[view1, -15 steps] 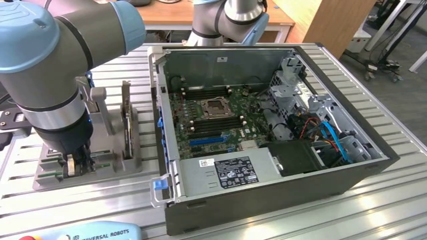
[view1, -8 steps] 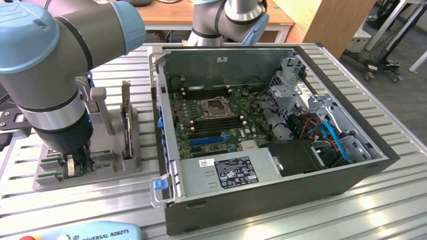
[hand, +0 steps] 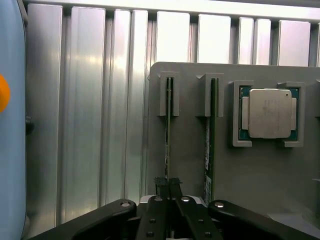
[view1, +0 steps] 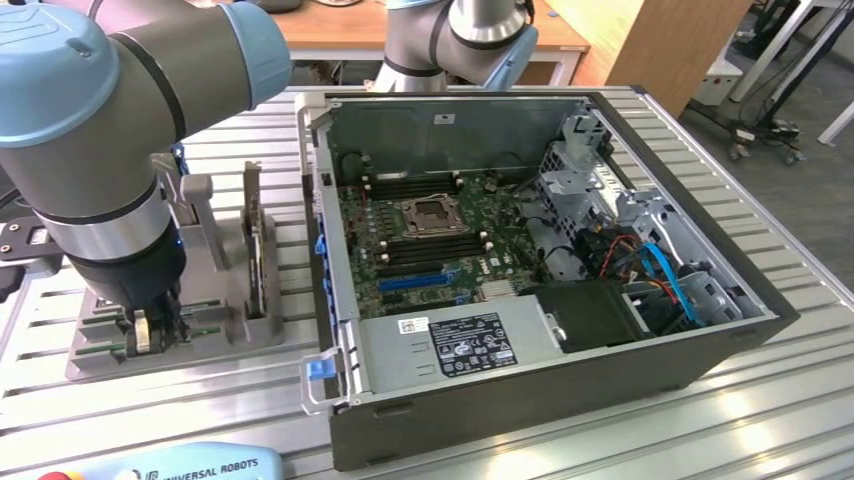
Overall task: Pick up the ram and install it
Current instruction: 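Pick up the ram and move it above insertion slot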
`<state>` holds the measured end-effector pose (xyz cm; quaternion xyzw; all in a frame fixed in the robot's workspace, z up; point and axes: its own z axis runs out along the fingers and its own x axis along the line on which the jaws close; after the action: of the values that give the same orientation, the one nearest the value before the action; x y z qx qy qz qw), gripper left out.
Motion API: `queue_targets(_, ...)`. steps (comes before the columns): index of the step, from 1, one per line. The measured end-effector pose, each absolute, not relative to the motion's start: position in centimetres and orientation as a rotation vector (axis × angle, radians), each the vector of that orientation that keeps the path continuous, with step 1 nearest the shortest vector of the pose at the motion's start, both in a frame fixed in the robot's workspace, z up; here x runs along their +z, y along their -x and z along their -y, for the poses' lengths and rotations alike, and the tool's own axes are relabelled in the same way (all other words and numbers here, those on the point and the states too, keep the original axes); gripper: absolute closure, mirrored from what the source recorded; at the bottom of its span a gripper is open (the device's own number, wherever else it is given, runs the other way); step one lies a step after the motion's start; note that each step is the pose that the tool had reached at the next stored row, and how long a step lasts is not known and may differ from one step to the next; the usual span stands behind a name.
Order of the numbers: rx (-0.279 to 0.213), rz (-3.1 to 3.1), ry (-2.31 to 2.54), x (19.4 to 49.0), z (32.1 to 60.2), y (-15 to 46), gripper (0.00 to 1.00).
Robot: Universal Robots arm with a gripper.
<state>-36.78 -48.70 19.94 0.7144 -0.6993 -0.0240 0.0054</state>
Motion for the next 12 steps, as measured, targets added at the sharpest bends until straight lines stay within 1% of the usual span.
queue_targets(1, -0.075, 2.189, -2.237, 19.94, 48.7, 36.78, 0.86)
queue_targets(2, -0.075, 2.189, -2.237, 19.94, 48.7, 36.78, 0.89)
queue_targets(12, -0.075, 2.189, -2.237, 19.94, 48.7, 36.78, 0.89)
